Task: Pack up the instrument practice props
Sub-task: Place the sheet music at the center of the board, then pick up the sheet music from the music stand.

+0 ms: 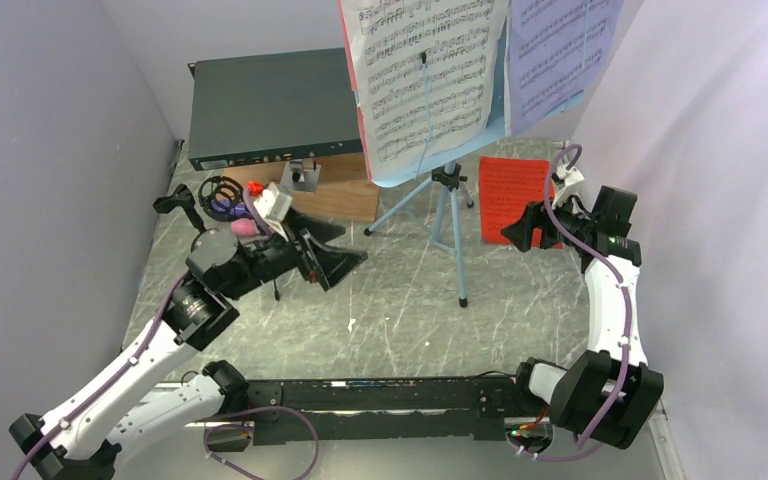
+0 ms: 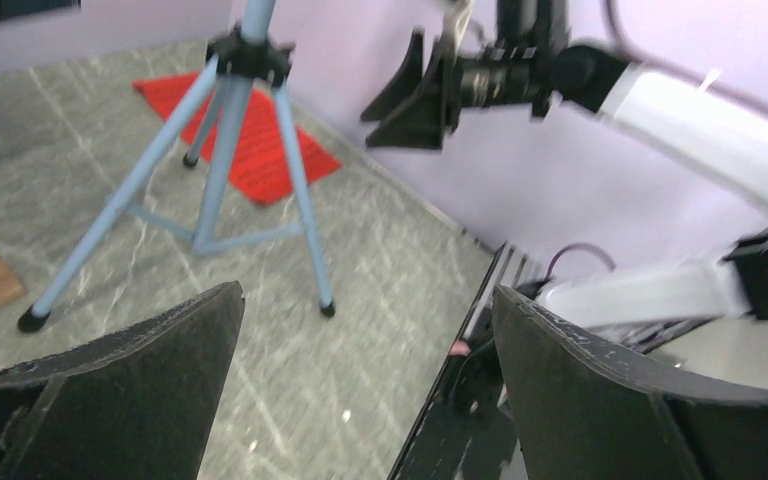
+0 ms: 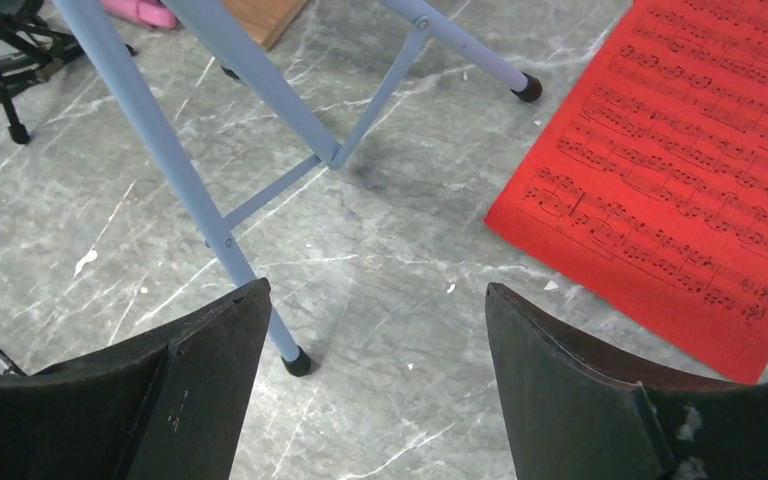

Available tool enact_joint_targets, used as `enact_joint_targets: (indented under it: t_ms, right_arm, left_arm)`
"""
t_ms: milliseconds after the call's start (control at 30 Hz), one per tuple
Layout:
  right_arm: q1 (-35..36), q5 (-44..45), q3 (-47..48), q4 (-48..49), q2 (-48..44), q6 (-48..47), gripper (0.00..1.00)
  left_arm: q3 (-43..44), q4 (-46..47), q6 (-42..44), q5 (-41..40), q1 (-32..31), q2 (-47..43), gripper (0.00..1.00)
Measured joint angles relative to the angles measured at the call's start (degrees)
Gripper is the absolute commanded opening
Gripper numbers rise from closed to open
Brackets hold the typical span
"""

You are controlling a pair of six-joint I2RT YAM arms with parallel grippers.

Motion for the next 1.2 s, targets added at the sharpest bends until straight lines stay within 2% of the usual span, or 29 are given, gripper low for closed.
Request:
enact_joint_targets:
  t_ms: [100,333,467,633,867,1200]
  right_arm:
    - [-0.85,-2.45,-0.02,-0.35,0.22,-1.18,0.81]
    - [-0.92,-4.33,-0.02,-2.29,0.70,-3.54,0.82]
    - [-0.92,-4.37,-0.02,-3.32,0.52,-4.55,0.82]
    - [-0.92,-4.74,-0.02,-3.78,-0.33,-5.27,0.82]
    - [-0.92,-5.62,-0.02,-4.17,-0.42,-5.92,0.82]
    - [-0.92,-5.66,-0.02,-4.26,-0.42,-6.29,0.82]
  left_arm:
    - [6.08,0.42,-2.99,-0.63,0.00,2.47,0.98]
    - [27.80,-2.12,-7.28,-0.52,0.04,10.99,0.96]
    - [34.95,-3.39,-8.87,-0.61,0.04,13.73,0.92]
    - [38.21,-3.45,-11.28,-0.22,0.07,16.57,0.88]
    - [39.10,-3.06,-12.35,0.11,0.07,20.76,0.88]
    - [39.89,-3.06,-10.82,-0.98,0.07,21.42,0.87]
